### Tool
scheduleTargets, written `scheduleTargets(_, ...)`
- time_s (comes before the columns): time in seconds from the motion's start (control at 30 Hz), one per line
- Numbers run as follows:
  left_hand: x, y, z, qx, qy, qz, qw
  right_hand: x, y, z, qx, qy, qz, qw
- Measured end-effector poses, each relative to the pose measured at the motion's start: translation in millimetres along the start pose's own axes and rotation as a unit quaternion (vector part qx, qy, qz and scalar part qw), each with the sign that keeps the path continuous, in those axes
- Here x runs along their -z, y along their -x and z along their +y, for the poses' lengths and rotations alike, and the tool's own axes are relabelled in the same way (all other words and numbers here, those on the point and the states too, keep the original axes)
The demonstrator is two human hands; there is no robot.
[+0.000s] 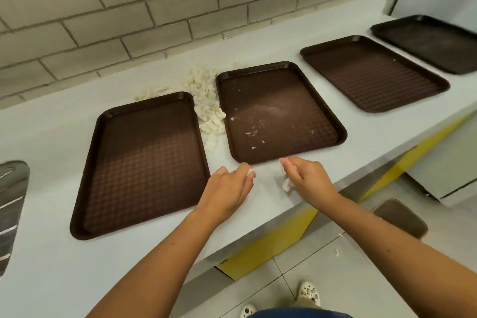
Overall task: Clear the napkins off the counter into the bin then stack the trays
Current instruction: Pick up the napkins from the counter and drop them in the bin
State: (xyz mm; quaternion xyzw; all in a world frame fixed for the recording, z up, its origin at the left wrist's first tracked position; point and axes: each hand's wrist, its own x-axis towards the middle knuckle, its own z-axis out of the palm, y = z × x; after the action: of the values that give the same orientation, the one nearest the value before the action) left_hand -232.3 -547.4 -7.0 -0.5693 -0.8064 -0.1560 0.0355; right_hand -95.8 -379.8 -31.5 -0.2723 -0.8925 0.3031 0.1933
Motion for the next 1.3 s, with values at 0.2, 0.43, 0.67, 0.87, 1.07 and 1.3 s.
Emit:
scheduleTargets(0.2, -17.6, -35.6, 47.4, -0.021, 0.109, -0.029, 0.993, 56.6, 22.4, 23.5, -0.105, -0.100, 0.083, 0.986)
scheduleTargets(0.43, -50.5, -92.8, 138.0, -0.071, 0.125, -0.043, 0.989, 125.6, 45.2, 106.4, -0.168, -0.086, 0.131, 0.973)
scheduleTargets(0.67, -115.6, -155.4, 259.1, -0.037, 0.254, -0.089, 0.963, 215.2, 69.5, 208.7, -0.206, -0.115, 0.126, 0.964)
scheduleTargets(0.87, -152.9, -194.9, 335.8, -0.001, 0.258, -0.055, 0.965, 275.1, 79.5, 280.6, -0.222, -0.083, 0.137, 0.962)
scheduleTargets(1.07, -183.1, -237.2, 373.9, 0.005, 0.231, -0.073, 0.970, 304.0, 69.5, 336.6, -0.217, -0.102, 0.158, 0.958)
scheduleTargets(1.3, -230.9, -302.7, 393.8, 0.008, 0.218, -0.154, 0.964, 304.7, 40.8, 413.2, -0.267, -0.058, 0.131, 0.953)
